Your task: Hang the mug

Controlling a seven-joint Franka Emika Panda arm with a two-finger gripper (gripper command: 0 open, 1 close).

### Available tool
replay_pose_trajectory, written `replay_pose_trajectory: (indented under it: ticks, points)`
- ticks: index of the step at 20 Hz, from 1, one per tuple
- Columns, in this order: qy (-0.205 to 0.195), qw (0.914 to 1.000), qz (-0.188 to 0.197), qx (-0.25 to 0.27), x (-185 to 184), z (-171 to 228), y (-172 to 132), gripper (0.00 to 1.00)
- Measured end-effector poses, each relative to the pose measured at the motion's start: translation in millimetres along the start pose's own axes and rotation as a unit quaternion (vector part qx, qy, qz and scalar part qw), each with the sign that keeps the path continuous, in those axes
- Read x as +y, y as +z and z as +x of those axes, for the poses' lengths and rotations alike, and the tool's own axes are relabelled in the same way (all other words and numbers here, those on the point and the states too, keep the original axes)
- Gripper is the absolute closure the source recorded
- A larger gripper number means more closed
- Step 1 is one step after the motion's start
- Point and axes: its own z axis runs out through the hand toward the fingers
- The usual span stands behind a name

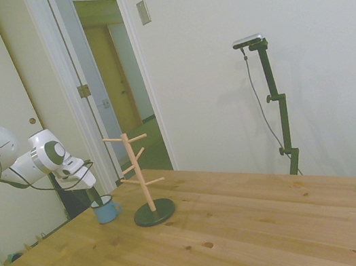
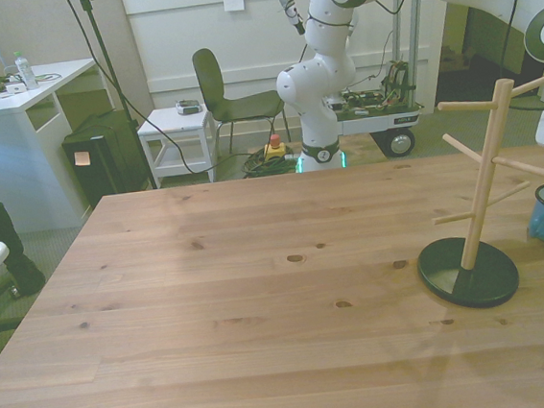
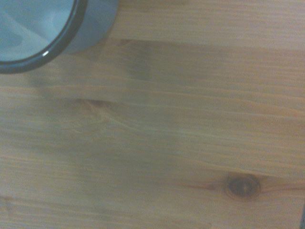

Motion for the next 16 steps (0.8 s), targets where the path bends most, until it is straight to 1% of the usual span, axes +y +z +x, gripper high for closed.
replay_pose_trajectory:
  ticks: [5,16]
  points:
    - [0.001,1.0000,-0.004,0.002,-2.6,1.4,7.6,1.00]
    - [0.002,0.9999,-0.012,0.003,5.5,3.1,9.5,1.00]
